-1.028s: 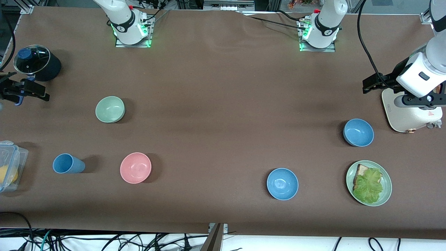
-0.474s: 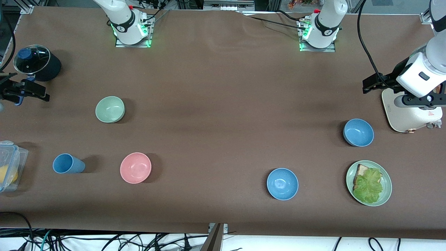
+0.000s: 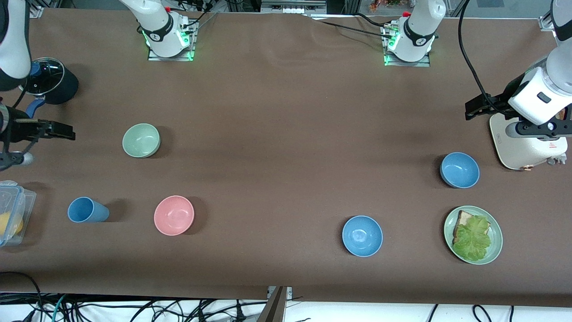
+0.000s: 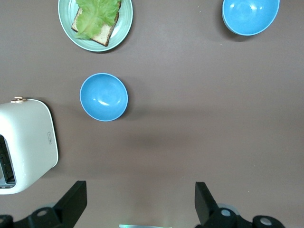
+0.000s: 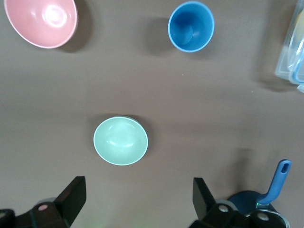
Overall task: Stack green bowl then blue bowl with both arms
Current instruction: 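Move the right gripper toward the pale green bowl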
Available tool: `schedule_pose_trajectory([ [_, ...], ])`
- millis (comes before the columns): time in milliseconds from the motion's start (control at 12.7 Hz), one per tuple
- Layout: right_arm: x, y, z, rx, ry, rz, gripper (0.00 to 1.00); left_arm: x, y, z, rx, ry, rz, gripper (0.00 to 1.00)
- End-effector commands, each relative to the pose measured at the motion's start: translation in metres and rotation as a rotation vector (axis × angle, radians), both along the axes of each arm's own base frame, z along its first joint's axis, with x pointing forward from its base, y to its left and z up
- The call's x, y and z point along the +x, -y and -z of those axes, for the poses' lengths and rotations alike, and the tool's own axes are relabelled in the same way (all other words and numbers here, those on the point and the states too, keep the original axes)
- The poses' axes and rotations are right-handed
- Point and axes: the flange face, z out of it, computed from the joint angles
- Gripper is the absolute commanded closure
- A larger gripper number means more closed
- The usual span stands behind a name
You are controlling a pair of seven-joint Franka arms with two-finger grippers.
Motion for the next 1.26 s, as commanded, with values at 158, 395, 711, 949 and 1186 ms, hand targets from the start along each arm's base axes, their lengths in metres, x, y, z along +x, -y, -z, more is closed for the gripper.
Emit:
schedule_pose_trajectory([
  [158, 0.007, 0.003, 0.063, -0.006, -0.083, 0.015, 0.01, -0.003, 0.002, -0.008, -0.025, -0.005, -0.006, 0.0],
  [395, -0.002, 0.018, 0.116, 0.014, -0.07, 0.047, 0.01, -0.003, 0.002, -0.008, -0.023, -0.005, -0.006, 0.0],
  [711, -0.028, 0.03, 0.189, 0.088, -0.058, 0.121, 0.01, -0.003, 0.002, -0.008, -0.023, -0.005, -0.006, 0.0],
  [949, -0.048, 0.035, 0.224, 0.107, -0.068, 0.155, 0.01, -0.003, 0.002, -0.008, -0.023, -0.005, -0.006, 0.0],
  [1186, -0.065, 0.042, 0.248, 0.149, -0.082, 0.205, 0.01, -0.003, 0.002, -0.008, -0.024, -0.005, -0.005, 0.0],
])
